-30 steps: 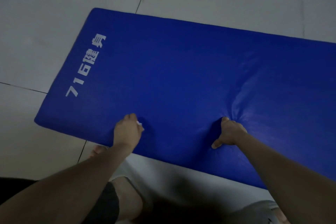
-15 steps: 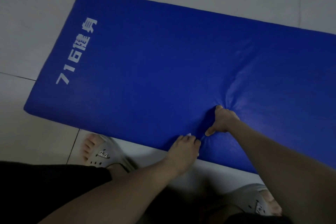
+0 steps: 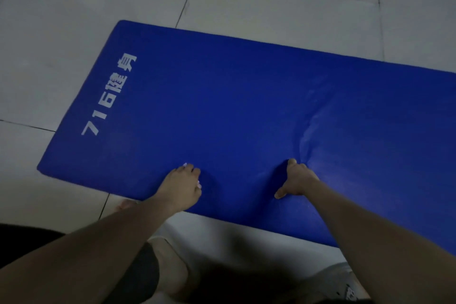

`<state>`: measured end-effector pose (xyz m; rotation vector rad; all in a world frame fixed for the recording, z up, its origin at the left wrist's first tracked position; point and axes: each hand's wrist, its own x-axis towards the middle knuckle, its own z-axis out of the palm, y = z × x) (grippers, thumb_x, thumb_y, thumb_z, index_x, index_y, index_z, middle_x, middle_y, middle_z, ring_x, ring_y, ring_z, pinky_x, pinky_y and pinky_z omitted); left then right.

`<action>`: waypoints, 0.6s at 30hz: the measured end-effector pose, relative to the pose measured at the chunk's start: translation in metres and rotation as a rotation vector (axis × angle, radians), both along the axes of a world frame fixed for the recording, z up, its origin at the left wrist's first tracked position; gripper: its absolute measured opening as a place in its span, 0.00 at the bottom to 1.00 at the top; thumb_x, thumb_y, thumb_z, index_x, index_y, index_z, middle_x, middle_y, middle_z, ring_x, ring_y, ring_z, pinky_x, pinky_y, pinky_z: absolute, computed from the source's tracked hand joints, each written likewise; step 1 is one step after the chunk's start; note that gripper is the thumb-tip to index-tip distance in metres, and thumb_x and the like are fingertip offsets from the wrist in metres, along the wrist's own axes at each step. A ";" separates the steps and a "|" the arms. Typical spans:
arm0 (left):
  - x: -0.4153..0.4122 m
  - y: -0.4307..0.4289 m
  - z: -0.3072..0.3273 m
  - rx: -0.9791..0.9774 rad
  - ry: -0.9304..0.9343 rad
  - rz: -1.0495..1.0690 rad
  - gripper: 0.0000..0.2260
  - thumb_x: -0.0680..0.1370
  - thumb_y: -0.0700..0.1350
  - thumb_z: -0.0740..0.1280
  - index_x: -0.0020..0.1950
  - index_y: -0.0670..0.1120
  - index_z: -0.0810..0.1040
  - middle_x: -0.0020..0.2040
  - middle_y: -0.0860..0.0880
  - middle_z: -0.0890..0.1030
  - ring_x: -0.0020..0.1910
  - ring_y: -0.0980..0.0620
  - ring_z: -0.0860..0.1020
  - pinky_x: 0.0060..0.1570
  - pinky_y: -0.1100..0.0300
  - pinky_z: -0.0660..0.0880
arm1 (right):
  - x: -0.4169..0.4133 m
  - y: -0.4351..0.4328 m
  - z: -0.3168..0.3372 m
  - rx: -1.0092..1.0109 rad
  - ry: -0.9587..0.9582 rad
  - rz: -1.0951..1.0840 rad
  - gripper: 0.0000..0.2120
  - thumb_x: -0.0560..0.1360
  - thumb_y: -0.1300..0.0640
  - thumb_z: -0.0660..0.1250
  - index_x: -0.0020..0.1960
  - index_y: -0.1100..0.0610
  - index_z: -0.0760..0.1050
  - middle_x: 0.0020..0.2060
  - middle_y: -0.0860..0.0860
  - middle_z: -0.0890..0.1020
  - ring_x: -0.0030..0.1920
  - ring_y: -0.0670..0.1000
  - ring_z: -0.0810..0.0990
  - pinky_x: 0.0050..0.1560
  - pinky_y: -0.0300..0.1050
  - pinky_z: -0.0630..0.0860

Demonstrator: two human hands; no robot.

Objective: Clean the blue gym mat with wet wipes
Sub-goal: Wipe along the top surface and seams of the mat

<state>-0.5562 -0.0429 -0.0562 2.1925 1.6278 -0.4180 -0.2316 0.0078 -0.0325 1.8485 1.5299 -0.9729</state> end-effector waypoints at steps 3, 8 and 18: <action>0.019 -0.014 0.006 -0.152 -0.093 -0.146 0.27 0.69 0.71 0.64 0.57 0.52 0.69 0.58 0.51 0.72 0.67 0.47 0.69 0.67 0.53 0.69 | -0.009 -0.014 0.008 0.069 -0.008 -0.044 0.49 0.71 0.43 0.76 0.78 0.61 0.51 0.71 0.60 0.63 0.68 0.62 0.71 0.63 0.55 0.76; 0.041 -0.022 -0.005 -0.088 0.169 -0.384 0.38 0.72 0.64 0.72 0.74 0.46 0.62 0.70 0.44 0.68 0.75 0.40 0.64 0.73 0.47 0.66 | -0.023 -0.043 0.013 0.086 0.075 -0.041 0.39 0.72 0.41 0.75 0.73 0.57 0.60 0.70 0.59 0.63 0.67 0.60 0.71 0.62 0.56 0.76; 0.045 0.011 0.031 0.038 -0.067 -0.282 0.19 0.72 0.59 0.68 0.56 0.50 0.73 0.52 0.51 0.74 0.51 0.49 0.76 0.47 0.57 0.72 | -0.014 -0.085 0.017 0.132 -0.041 0.463 0.65 0.63 0.26 0.72 0.81 0.55 0.39 0.80 0.59 0.47 0.79 0.63 0.50 0.74 0.64 0.58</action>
